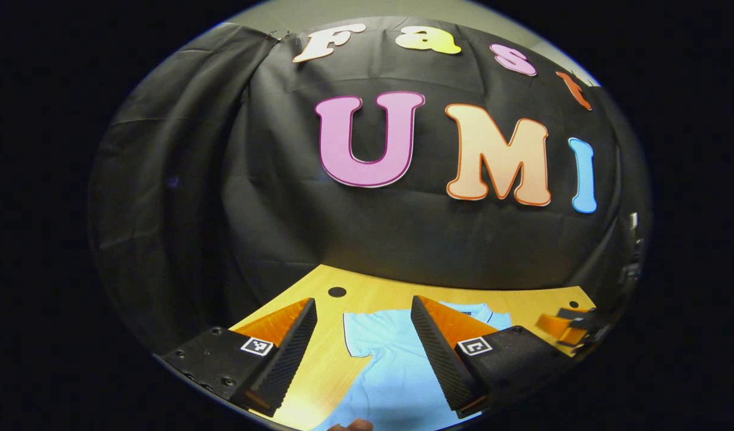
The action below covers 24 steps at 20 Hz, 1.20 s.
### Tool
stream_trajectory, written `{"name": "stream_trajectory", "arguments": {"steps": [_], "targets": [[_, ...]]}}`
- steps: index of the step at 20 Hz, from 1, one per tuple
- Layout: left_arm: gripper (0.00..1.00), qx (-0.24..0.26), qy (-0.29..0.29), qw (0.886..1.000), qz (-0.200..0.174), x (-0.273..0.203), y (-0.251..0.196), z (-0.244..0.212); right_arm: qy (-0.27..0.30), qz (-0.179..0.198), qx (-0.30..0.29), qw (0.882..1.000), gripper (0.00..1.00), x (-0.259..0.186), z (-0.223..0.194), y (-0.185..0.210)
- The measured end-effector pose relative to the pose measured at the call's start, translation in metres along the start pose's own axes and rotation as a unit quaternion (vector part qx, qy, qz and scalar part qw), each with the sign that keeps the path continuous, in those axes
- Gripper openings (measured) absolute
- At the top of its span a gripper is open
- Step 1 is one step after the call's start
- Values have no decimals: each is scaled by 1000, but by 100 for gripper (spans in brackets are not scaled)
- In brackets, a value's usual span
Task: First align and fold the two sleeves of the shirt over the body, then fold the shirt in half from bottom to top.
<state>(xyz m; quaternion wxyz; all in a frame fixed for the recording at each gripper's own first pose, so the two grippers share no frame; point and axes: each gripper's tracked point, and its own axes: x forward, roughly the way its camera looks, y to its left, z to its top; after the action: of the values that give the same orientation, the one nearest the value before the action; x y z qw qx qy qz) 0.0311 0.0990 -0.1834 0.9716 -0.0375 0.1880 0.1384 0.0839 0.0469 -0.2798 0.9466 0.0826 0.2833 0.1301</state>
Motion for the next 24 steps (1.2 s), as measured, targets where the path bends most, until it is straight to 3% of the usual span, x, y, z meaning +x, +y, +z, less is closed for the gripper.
{"name": "stream_trajectory", "arguments": {"steps": [4, 8, 12, 14, 16, 18, 19, 21, 24], "targets": [[95, -1, 49, 999, -22, 55, 3, -35, -8, -44, -11, 999, 98, -37, 16, -24], [95, 10, 89, 995, -35, 107, 3, -67, 13, -106, -11, 994, 98, -63, 6, -53], [95, 17, 137, 990, -25, 147, 13, -109, 33, -142, 6, 989, 94, -71, -9, -62], [95, 25, 158, 987, -17, 168, 19, -127, 41, -150, 13, 988, 98, -68, -18, -59], [95, 20, 178, 984, -19, 182, 21, -139, 54, -153, 9, 987, 94, -69, -30, -52], [96, 13, 196, 980, -25, 194, 21, -151, 62, -156, -4, 986, 98, -70, -38, -45], [95, 13, 204, 979, -21, 199, 23, -156, 64, -157, -8, 985, 94, -69, -41, -40], [95, 10, 219, 976, -19, 202, 24, -166, 69, -161, -9, 985, 98, -70, -44, -34], [95, 7, 242, 970, -25, 204, 21, -181, 64, -170, -2, 983, 94, -73, -41, -32]]}}
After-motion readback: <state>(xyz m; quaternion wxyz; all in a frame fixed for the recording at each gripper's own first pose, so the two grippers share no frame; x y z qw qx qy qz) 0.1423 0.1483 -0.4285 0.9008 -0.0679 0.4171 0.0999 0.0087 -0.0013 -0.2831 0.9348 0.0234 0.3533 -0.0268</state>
